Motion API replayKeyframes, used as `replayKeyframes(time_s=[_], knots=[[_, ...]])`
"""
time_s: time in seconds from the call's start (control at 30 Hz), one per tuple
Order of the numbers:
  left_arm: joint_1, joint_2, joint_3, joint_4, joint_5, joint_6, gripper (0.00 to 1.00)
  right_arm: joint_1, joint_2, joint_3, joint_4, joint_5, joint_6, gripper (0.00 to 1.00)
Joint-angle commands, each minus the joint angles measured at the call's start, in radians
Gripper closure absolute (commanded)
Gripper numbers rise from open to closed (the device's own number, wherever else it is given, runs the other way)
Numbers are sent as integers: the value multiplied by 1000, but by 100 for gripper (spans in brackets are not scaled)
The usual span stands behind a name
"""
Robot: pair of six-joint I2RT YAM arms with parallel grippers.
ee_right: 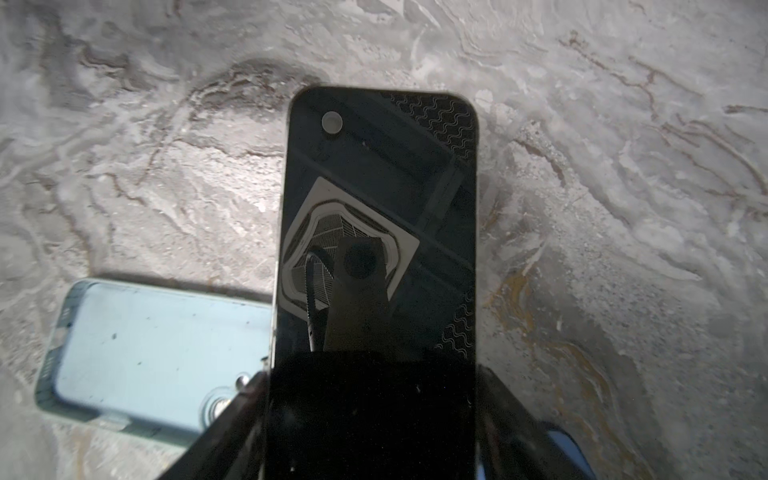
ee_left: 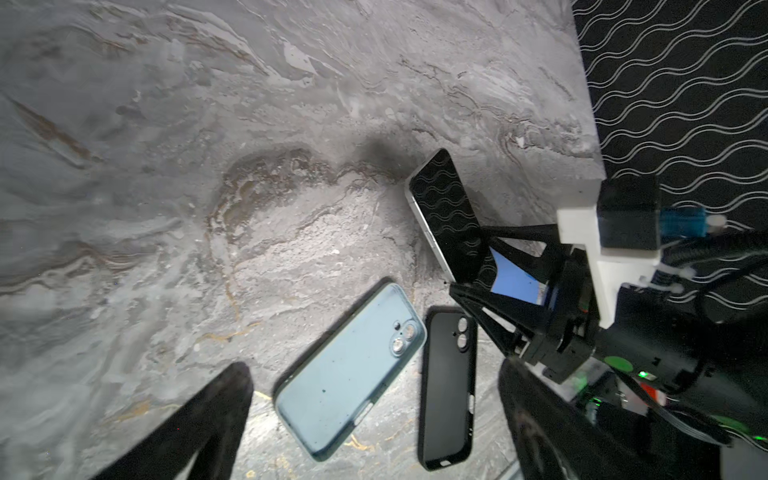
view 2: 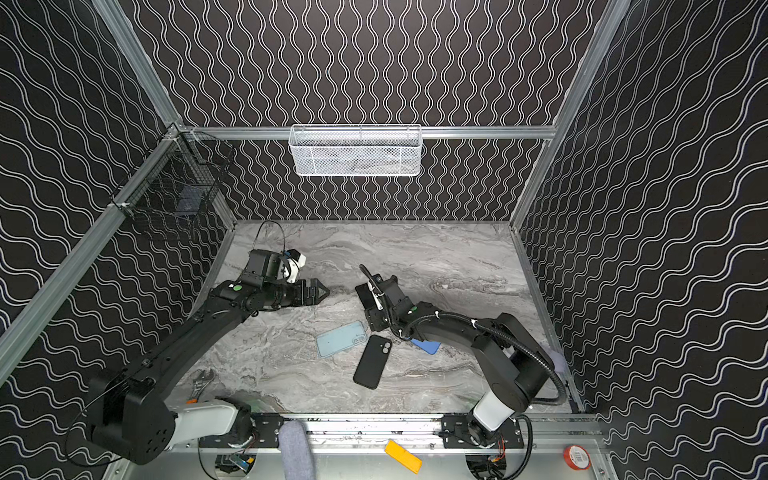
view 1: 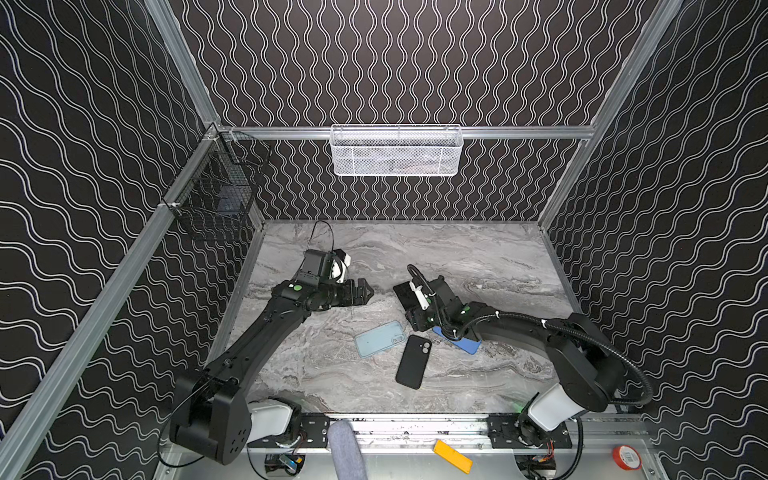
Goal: Put the phone into the phone case
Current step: 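Lift the black phone on edge while the left gripper reaches to grasp it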
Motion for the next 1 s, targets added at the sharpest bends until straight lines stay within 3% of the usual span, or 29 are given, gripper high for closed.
replayKeyframes(time_s=[0.0, 0.4, 0.77, 0.97], knots=[[-2, 18, -17, 119, 112, -80, 4, 2, -38, -22, 91, -32, -26, 32], [-23, 167, -47, 350, 225, -272, 8, 0, -162, -125, 166, -113, -26, 32], [-137, 291, 32, 409, 207, -329, 11, 1, -195, -141, 180, -133, -31, 33], [-178, 324, 53, 433, 191, -359, 21, 1, -214, -157, 185, -126, -32, 32]])
